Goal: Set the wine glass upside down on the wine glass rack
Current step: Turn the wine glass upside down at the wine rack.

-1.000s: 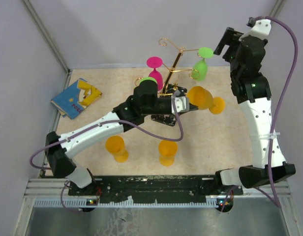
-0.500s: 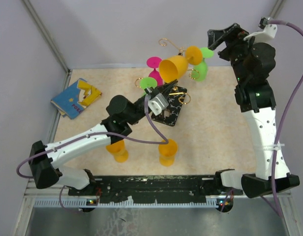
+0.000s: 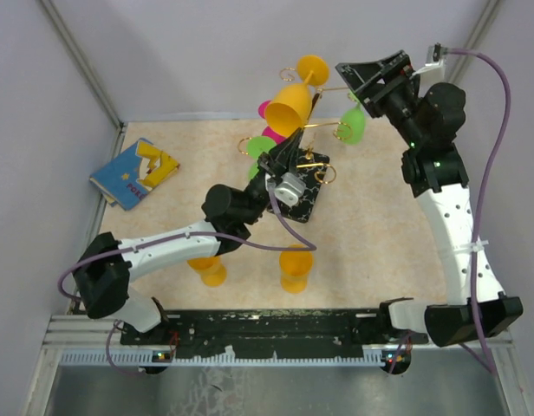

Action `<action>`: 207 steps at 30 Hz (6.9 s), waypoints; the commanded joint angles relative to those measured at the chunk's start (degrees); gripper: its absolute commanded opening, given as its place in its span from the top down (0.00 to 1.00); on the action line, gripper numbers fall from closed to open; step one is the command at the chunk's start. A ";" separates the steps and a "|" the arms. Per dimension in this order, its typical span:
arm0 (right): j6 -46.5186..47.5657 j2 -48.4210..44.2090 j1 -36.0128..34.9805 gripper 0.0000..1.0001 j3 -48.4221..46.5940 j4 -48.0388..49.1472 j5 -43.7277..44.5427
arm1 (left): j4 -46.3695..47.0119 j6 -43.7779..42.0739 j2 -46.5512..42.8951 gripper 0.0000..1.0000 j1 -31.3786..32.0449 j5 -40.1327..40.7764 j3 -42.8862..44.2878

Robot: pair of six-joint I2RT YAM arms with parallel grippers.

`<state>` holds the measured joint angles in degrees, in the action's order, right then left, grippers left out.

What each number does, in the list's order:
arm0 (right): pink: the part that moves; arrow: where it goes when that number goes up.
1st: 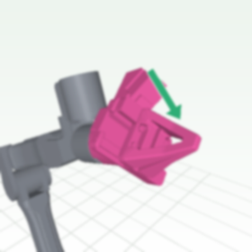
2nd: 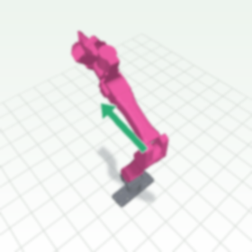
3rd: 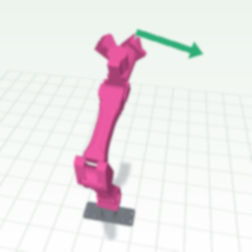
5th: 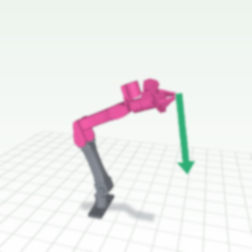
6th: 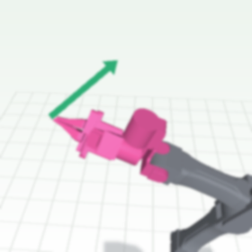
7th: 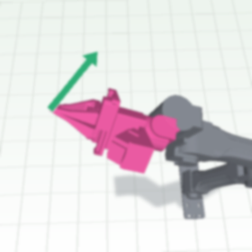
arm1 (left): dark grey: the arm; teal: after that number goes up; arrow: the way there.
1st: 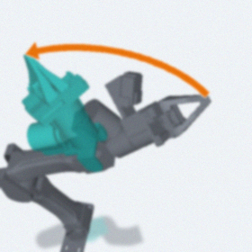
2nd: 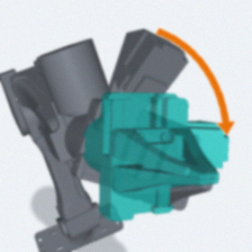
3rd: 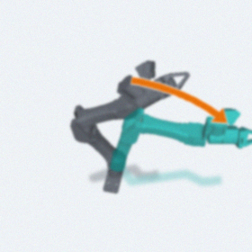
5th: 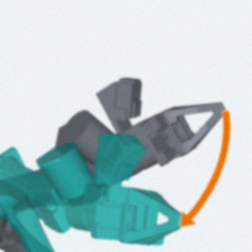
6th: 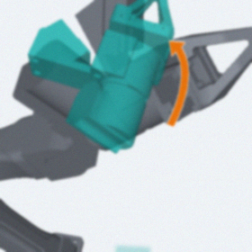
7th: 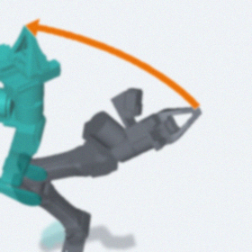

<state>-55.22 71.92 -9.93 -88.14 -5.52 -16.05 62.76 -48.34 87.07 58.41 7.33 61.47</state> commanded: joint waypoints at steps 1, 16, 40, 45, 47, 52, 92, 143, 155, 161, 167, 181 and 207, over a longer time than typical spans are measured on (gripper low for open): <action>-6.98 1.41 0.33 0.19 -0.48 7.58 -6.52 | 8.60 -3.24 1.18 1.00 -0.01 1.15 -0.15; -14.09 7.48 -0.61 0.25 3.10 15.84 -12.73 | 12.90 -1.19 4.34 1.00 -1.08 -2.67 0.06; -16.77 12.69 -0.60 0.42 2.36 21.47 -17.29 | 21.66 -1.32 11.03 1.00 -1.02 -3.20 1.95; -16.61 12.87 -0.68 0.45 2.44 21.53 -17.43 | 22.67 -1.20 12.34 1.00 -1.02 -3.71 2.50; -16.49 13.02 -0.78 0.45 2.61 21.72 -17.31 | 23.00 -0.77 12.64 1.00 -1.02 -4.04 2.66; -16.67 13.59 -1.27 0.51 2.48 22.41 -17.51 | 23.11 -0.39 13.08 1.00 -1.02 -4.66 2.99; -11.51 15.09 -3.34 0.79 -0.46 18.64 -16.32 | 24.77 -0.30 13.88 1.00 -1.02 -5.03 1.32; 21.61 4.74 3.43 0.95 -6.45 -0.35 0.53 | -6.28 16.63 -2.27 0.56 -3.61 4.40 4.05; 37.80 -9.28 3.63 1.00 3.97 -13.86 7.34 | -19.20 25.78 -3.36 0.54 -12.79 2.51 13.00; 34.43 -14.48 3.66 1.00 16.78 -9.90 7.76 | -28.49 31.63 -2.99 0.48 -17.94 -0.95 20.83; 35.66 -16.35 3.61 1.00 29.48 2.95 5.17 | -34.15 31.64 -3.13 0.36 -21.31 -4.31 25.44; 41.86 -18.18 3.51 1.00 36.70 12.30 6.48 | -35.00 32.20 -3.39 0.31 -23.32 -4.61 24.39; 52.58 -11.84 -3.63 1.00 50.72 39.21 7.03 | -46.89 39.34 2.41 0.00 -29.88 -8.93 37.10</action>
<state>-4.58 58.61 -13.13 -37.78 26.15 -10.31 16.58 -10.24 89.36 29.45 -0.16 97.91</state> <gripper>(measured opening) 0.107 0.996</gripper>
